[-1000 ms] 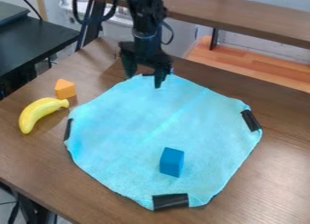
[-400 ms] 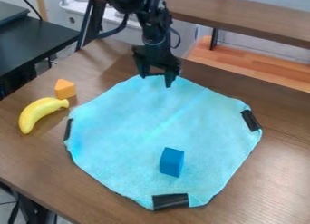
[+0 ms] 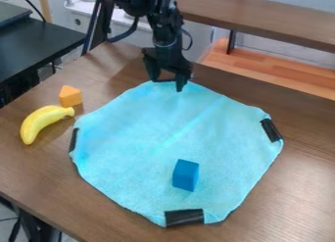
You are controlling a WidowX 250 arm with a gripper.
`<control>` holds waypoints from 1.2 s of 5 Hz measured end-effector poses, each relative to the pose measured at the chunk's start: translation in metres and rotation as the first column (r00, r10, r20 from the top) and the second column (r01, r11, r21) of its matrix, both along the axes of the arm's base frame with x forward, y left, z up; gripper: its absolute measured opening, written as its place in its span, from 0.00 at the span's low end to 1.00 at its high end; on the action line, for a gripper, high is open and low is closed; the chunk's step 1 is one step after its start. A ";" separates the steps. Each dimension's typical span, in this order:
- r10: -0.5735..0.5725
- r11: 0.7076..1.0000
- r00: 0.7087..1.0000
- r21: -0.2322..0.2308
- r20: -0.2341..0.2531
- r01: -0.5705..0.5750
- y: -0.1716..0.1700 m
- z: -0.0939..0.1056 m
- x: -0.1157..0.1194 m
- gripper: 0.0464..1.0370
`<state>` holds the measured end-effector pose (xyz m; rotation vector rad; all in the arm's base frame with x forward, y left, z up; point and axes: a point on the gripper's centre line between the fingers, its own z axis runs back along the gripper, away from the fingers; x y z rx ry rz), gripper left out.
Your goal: Fold the cloth from top left to bottom right
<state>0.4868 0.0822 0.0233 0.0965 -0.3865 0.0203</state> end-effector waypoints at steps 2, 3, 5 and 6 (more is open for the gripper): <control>0.029 1.000 0.999 0.009 -0.015 -0.029 0.005 -0.006 0.014 0.96; 0.047 0.999 0.999 0.022 -0.026 -0.047 0.008 -0.011 0.018 0.96; 0.051 0.997 0.997 0.057 -0.061 -0.047 0.004 -0.017 0.024 0.67; 0.058 0.997 0.995 0.047 -0.080 -0.054 0.003 -0.020 0.023 0.38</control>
